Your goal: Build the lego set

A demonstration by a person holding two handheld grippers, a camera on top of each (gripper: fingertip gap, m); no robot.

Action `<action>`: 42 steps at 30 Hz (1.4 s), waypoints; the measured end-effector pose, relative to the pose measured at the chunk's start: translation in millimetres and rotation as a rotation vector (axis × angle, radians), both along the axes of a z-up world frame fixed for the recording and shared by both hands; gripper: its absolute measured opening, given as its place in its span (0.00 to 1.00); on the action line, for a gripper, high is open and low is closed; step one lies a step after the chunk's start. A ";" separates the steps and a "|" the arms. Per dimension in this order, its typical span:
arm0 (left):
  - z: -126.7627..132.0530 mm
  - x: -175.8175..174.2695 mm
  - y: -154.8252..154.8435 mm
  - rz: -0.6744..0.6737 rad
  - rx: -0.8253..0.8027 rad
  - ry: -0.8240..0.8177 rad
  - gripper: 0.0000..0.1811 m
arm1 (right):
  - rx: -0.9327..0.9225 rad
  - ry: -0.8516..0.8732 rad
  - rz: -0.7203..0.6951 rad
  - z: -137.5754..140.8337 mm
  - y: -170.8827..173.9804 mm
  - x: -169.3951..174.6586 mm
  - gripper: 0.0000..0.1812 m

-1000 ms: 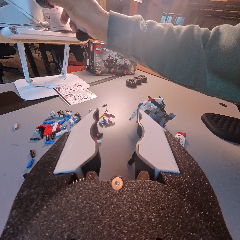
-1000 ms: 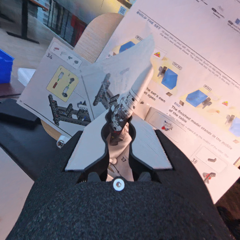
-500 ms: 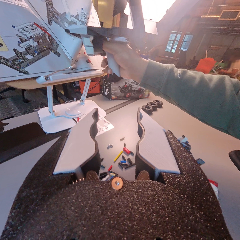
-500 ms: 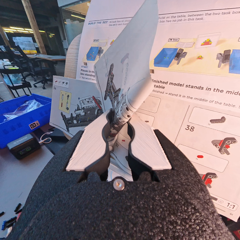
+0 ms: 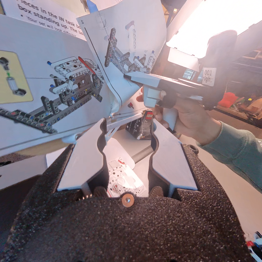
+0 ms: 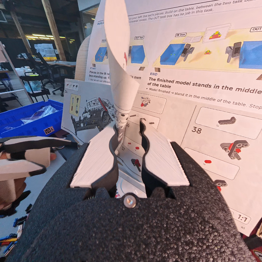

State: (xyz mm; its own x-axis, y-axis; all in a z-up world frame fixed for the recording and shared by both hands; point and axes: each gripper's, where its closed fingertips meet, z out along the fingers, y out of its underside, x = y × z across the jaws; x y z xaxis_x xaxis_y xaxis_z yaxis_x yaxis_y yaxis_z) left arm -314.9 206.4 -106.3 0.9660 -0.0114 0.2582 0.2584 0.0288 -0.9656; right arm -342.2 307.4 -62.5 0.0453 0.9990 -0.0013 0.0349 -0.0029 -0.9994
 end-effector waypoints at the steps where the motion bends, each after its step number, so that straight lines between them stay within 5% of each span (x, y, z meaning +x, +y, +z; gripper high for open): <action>1: 2.1 -3.5 11.3 -0.010 -0.007 0.008 0.35 | -0.003 -0.003 0.002 -1.1 1.0 0.6 0.15; 14: 11.5 19.9 80.0 -0.140 -0.059 0.105 0.37 | -0.066 0.011 -0.009 -1.1 26.4 22.9 0.17; 35: 7.5 54.2 96.9 -0.218 -0.063 0.160 0.38 | -0.208 0.174 -0.010 22.1 47.4 108.6 0.28; 42: -2.6 50.9 87.8 -0.218 -0.039 0.112 0.39 | -0.325 0.153 0.179 19.8 16.6 113.9 0.39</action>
State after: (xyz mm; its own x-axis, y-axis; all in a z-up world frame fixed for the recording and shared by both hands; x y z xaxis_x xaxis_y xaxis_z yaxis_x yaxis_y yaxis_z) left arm -263.9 294.2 -108.9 0.9646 -0.2145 0.1535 0.1454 -0.0534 -0.9879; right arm -228.2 324.0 -42.8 -0.1551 0.9376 -0.3113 -0.0854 -0.3267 -0.9413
